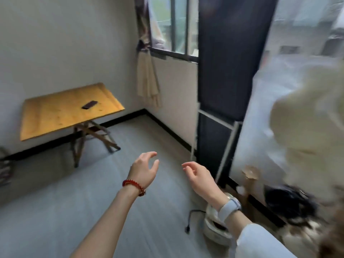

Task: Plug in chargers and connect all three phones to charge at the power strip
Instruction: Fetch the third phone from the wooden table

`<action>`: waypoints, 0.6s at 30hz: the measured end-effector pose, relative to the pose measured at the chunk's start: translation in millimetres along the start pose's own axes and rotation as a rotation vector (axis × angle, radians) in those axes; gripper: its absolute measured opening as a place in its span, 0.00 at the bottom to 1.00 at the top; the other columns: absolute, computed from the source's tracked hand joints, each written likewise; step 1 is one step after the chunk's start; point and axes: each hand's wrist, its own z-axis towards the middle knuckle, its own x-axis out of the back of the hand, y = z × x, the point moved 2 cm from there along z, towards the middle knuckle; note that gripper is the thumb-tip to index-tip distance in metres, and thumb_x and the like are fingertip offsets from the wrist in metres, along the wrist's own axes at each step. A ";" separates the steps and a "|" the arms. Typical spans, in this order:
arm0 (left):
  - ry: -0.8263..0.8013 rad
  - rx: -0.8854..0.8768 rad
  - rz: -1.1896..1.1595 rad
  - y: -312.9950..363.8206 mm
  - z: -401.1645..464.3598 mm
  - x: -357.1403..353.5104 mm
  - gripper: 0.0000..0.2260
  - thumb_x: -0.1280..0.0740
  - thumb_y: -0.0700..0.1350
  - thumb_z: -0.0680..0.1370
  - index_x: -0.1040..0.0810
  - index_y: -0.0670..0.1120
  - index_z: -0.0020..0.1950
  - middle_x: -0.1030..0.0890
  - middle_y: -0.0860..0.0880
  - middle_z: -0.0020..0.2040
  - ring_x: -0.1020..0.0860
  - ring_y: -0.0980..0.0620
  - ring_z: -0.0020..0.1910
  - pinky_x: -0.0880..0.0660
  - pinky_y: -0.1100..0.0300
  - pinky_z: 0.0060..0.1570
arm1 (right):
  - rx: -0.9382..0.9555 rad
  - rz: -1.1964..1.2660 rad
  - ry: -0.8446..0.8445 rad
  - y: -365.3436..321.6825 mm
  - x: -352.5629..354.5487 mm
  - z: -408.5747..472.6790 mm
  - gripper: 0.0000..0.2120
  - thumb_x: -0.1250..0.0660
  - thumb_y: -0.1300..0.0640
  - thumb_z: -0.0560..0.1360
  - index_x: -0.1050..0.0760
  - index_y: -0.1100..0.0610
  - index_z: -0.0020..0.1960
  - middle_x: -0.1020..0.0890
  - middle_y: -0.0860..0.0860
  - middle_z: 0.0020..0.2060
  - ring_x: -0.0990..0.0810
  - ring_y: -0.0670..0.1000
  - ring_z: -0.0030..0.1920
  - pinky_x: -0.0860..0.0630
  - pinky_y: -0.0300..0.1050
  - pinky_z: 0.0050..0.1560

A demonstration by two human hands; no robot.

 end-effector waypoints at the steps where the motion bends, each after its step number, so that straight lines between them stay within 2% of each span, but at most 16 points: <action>1: 0.027 0.016 0.010 -9.6 27.0 8.1 0.13 0.38 0.45 0.76 0.26 0.45 0.60 0.24 0.46 0.59 0.26 0.49 0.60 0.32 0.58 0.60 | 0.024 -0.012 -0.032 -9.5 -11.1 33.4 0.12 0.44 0.56 0.77 0.24 0.54 0.55 0.17 0.51 0.51 0.21 0.50 0.53 0.31 0.38 0.48; 5: 0.141 0.107 0.050 -62.5 111.8 54.8 0.13 0.39 0.45 0.76 0.26 0.46 0.60 0.24 0.46 0.59 0.26 0.49 0.59 0.31 0.58 0.59 | 0.123 -0.049 -0.144 -61.5 -66.8 150.2 0.12 0.44 0.58 0.77 0.23 0.55 0.54 0.17 0.53 0.52 0.21 0.53 0.54 0.29 0.43 0.54; 11: 0.294 0.326 0.078 -192.7 188.4 129.9 0.12 0.38 0.45 0.76 0.25 0.47 0.58 0.23 0.47 0.58 0.26 0.49 0.58 0.33 0.62 0.54 | 0.228 -0.037 -0.357 -131.1 -187.4 278.8 0.12 0.44 0.58 0.76 0.22 0.55 0.53 0.17 0.52 0.50 0.20 0.51 0.52 0.29 0.39 0.50; 18: 0.353 0.419 0.049 -342.6 328.1 210.2 0.12 0.38 0.43 0.76 0.25 0.44 0.59 0.23 0.44 0.58 0.26 0.48 0.58 0.35 0.63 0.55 | 0.244 -0.062 -0.462 -205.0 -330.7 440.9 0.12 0.44 0.55 0.77 0.23 0.52 0.53 0.17 0.52 0.48 0.19 0.52 0.49 0.24 0.46 0.51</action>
